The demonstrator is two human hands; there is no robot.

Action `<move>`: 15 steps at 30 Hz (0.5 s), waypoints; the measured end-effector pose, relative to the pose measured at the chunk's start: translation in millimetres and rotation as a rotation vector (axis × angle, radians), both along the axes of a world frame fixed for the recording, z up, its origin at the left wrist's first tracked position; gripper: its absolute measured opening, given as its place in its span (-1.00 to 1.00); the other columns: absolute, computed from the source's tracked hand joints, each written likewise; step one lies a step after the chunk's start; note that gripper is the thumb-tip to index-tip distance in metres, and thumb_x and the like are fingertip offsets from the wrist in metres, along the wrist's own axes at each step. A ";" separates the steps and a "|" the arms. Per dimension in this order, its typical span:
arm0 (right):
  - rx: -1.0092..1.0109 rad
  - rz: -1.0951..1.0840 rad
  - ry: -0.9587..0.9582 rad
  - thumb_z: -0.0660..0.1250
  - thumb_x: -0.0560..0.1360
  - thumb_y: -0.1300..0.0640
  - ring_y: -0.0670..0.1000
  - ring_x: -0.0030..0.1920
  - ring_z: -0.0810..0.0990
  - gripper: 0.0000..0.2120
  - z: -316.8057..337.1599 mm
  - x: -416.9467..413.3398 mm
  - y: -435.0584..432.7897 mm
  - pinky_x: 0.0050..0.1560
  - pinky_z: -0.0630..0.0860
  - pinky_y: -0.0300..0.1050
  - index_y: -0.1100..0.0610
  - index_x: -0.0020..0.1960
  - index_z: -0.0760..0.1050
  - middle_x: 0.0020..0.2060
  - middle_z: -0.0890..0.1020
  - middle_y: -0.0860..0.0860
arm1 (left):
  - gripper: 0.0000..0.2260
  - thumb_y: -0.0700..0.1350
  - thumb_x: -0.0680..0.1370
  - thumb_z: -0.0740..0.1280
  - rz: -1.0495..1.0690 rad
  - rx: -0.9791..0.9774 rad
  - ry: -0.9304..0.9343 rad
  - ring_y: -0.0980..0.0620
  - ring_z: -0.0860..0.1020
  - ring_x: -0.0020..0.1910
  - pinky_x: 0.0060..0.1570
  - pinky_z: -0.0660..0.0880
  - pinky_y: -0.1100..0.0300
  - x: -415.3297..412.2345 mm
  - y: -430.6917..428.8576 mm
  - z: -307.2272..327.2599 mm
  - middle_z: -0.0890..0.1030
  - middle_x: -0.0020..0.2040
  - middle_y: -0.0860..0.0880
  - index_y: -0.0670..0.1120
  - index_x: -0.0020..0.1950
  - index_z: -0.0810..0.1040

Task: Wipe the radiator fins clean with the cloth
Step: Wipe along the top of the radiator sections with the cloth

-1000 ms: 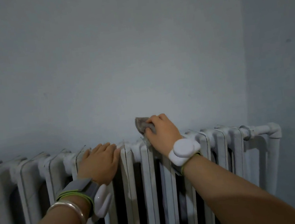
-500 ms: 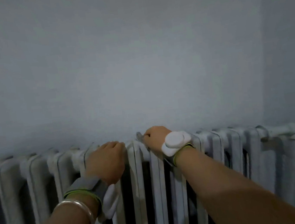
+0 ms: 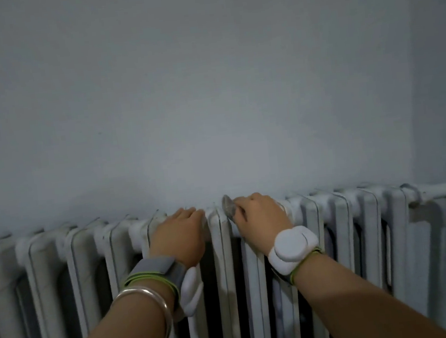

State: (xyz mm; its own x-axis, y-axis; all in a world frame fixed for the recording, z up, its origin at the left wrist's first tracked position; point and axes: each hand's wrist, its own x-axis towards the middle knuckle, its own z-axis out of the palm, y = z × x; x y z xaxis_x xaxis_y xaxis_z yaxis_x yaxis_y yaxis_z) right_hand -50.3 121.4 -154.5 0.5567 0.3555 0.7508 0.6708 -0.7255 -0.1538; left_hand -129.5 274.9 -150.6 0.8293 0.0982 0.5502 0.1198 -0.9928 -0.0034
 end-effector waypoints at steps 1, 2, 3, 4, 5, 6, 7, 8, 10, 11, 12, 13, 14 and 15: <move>0.032 0.022 -0.032 0.14 0.58 0.10 0.17 -0.01 0.52 -0.75 -5.8 -1.8 -0.2 -0.04 0.36 -0.05 0.12 0.07 0.57 -0.03 0.57 0.12 | -0.65 -0.12 0.60 0.12 0.000 -0.002 -0.002 0.01 0.34 0.36 0.32 0.30 0.11 -0.6 0.4 -0.1 0.39 0.36 0.01 -0.01 0.40 0.31; 0.067 0.045 -0.066 0.17 0.56 0.15 0.18 -0.01 0.52 -0.78 -11.1 -4.0 -0.6 -0.02 0.38 -0.04 0.13 0.09 0.57 -0.02 0.57 0.13 | -0.66 -0.12 0.60 0.13 0.000 0.000 -0.001 0.01 0.35 0.34 0.30 0.32 0.11 -0.6 0.8 0.1 0.41 0.34 0.01 -0.01 0.38 0.32; 0.091 0.059 -0.091 0.22 0.53 0.19 0.18 -0.03 0.53 -0.80 -16.3 -7.1 -1.7 -0.01 0.42 -0.03 0.14 0.09 0.57 -0.02 0.57 0.13 | -0.67 -0.12 0.60 0.13 -0.003 -0.001 0.003 0.01 0.35 0.33 0.28 0.33 0.11 -1.4 0.4 0.8 0.42 0.32 0.01 -0.01 0.37 0.33; 0.120 0.068 -0.120 0.27 0.50 0.22 0.18 -0.05 0.54 -0.80 -21.8 -9.4 -3.1 -0.02 0.47 -0.03 0.15 0.09 0.58 -0.01 0.58 0.14 | -0.67 -0.12 0.60 0.13 -0.007 -0.006 0.008 0.00 0.35 0.34 0.28 0.33 0.11 -2.5 -0.3 1.4 0.41 0.32 0.01 -0.01 0.37 0.33; 0.150 0.071 -0.150 0.34 0.46 0.25 0.20 -0.06 0.56 -0.80 -26.6 -11.6 -4.9 -0.01 0.50 -0.02 0.17 0.08 0.59 0.01 0.59 0.16 | -0.66 -0.12 0.60 0.13 -0.009 -0.007 0.012 0.00 0.33 0.35 0.29 0.33 0.11 -3.4 -1.0 2.3 0.40 0.34 0.01 -0.01 0.38 0.32; 0.172 0.067 -0.180 0.40 0.42 0.28 0.22 -0.05 0.58 -0.77 -31.7 -12.7 -6.7 0.00 0.53 0.00 0.19 0.08 0.60 0.02 0.60 0.19 | -0.64 -0.13 0.60 0.12 -0.010 -0.006 0.017 0.01 0.31 0.37 0.31 0.32 0.11 -4.4 -1.6 3.0 0.37 0.37 0.01 -0.01 0.41 0.29; 0.188 0.058 -0.201 0.45 0.39 0.31 0.25 -0.03 0.60 -0.73 -37.4 -14.0 -8.8 0.02 0.54 0.04 0.20 0.08 0.60 0.05 0.60 0.22 | -0.61 -0.13 0.59 0.12 -0.010 -0.001 0.027 0.01 0.28 0.40 0.33 0.30 0.12 -5.4 -2.4 3.2 0.34 0.40 0.02 -0.01 0.44 0.26; 0.208 0.050 -0.212 0.48 0.36 0.31 0.26 0.00 0.61 -0.69 -42.1 -15.0 -10.3 0.04 0.54 0.07 0.21 0.09 0.61 0.08 0.60 0.24 | -0.58 -0.14 0.59 0.12 -0.008 0.003 0.031 0.01 0.25 0.43 0.35 0.28 0.12 -6.0 -2.8 3.8 0.31 0.43 0.02 -0.01 0.46 0.23; 0.255 0.057 -0.207 0.48 0.38 0.31 0.27 0.07 0.60 -0.67 -51.3 -17.4 -13.4 0.08 0.52 0.07 0.19 0.14 0.60 0.16 0.58 0.25 | -0.58 -0.13 0.60 0.11 0.003 0.008 0.031 0.01 0.22 0.45 0.36 0.27 0.11 -6.8 -3.2 3.5 0.29 0.45 0.03 0.00 0.47 0.21; 0.277 0.075 -0.189 0.43 0.42 0.28 0.26 0.11 0.58 -0.67 -55.6 -18.2 -14.9 0.11 0.50 0.05 0.18 0.17 0.58 0.20 0.55 0.24 | -0.58 -0.12 0.60 0.10 0.006 0.006 0.030 0.01 0.22 0.45 0.36 0.28 0.10 -7.1 -3.3 3.5 0.29 0.45 0.03 0.00 0.47 0.21; 0.297 0.095 -0.160 0.39 0.45 0.25 0.24 0.17 0.56 -0.68 -59.6 -20.4 -15.4 0.15 0.46 0.02 0.16 0.21 0.56 0.26 0.52 0.22 | -0.58 -0.12 0.60 0.10 0.009 0.003 0.034 0.01 0.22 0.45 0.36 0.27 0.10 -7.5 -3.2 3.2 0.29 0.45 0.03 0.00 0.47 0.21; 0.315 0.113 -0.127 0.36 0.47 0.23 0.21 0.23 0.52 -0.67 -63.3 -22.0 -16.3 0.22 0.40 -0.01 0.14 0.24 0.55 0.31 0.48 0.20 | -0.58 -0.13 0.59 0.10 0.011 0.003 0.039 0.01 0.22 0.45 0.36 0.27 0.10 -7.8 -3.6 3.4 0.28 0.45 0.03 0.00 0.46 0.21; 0.322 0.128 -0.100 0.35 0.49 0.24 0.18 0.29 0.48 -0.66 -66.8 -23.1 -16.6 0.28 0.35 -0.04 0.13 0.26 0.53 0.36 0.43 0.18 | -0.57 -0.13 0.58 0.11 0.012 0.007 0.043 0.01 0.22 0.45 0.37 0.26 0.10 -7.8 -3.5 3.3 0.28 0.46 0.03 0.00 0.47 0.21; 0.323 0.145 -0.087 0.35 0.50 0.25 0.15 0.33 0.44 -0.65 -70.1 -23.7 -16.4 0.32 0.30 -0.06 0.12 0.28 0.52 0.39 0.40 0.16 | -0.55 -0.14 0.58 0.11 0.011 0.010 0.043 0.01 0.22 0.45 0.37 0.25 0.10 -7.6 -3.3 2.5 0.27 0.47 0.03 -0.01 0.48 0.20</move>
State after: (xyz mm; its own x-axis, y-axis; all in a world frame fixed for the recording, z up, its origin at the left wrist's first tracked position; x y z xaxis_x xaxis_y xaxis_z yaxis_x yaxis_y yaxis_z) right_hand -74.0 105.1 -224.6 0.4473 0.1629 0.8794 0.7836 -0.5454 -0.2976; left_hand -137.1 271.6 -148.1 0.8508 0.1024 0.5154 0.1306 -0.9913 -0.0187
